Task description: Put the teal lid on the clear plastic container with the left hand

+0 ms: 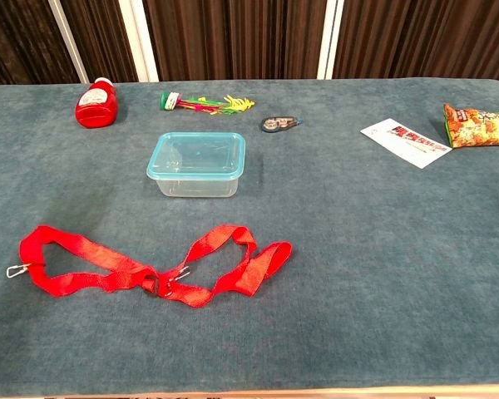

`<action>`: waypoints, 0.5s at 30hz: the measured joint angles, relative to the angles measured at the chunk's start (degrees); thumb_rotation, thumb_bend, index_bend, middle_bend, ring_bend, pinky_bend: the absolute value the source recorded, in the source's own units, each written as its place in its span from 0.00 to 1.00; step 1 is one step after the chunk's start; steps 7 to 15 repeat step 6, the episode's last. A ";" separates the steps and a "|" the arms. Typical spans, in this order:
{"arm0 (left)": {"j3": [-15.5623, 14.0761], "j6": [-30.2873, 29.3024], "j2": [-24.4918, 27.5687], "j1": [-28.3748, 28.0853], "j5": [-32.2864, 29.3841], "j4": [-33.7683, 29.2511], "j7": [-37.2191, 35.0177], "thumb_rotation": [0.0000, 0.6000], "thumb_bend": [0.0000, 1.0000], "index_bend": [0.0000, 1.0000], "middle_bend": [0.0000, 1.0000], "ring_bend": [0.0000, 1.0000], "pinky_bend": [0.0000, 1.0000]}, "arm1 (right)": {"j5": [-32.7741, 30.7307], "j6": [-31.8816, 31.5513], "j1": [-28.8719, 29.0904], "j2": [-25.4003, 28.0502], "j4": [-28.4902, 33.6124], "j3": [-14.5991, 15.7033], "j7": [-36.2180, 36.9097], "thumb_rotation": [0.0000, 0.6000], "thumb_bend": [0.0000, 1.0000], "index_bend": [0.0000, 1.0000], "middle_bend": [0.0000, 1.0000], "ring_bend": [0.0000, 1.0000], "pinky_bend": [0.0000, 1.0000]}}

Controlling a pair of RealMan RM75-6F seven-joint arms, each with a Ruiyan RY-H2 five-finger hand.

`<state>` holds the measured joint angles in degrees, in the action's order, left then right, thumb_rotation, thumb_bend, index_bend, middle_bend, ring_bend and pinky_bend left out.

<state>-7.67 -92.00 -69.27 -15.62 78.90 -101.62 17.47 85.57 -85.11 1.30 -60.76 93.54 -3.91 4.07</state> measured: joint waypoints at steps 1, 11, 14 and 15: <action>-0.19 -0.31 0.49 0.40 0.51 0.07 -0.47 1.00 0.26 0.06 0.02 0.00 0.00 | 0.07 -0.10 0.01 -0.02 -0.03 0.01 0.05 1.00 0.39 0.06 0.04 0.02 0.00; -0.07 -1.42 1.73 2.04 2.43 0.00 -2.20 1.00 0.26 0.05 0.02 0.00 0.00 | 0.41 -0.34 0.02 0.04 -0.03 0.15 -0.37 1.00 0.39 0.06 0.04 0.02 0.00; -0.07 -1.42 1.73 2.04 2.43 0.00 -2.20 1.00 0.26 0.05 0.02 0.00 0.00 | 0.41 -0.34 0.02 0.04 -0.03 0.15 -0.37 1.00 0.39 0.06 0.04 0.02 0.00; -0.07 -1.42 1.73 2.04 2.43 0.00 -2.20 1.00 0.26 0.05 0.02 0.00 0.00 | 0.41 -0.34 0.02 0.04 -0.03 0.15 -0.37 1.00 0.39 0.06 0.04 0.02 0.00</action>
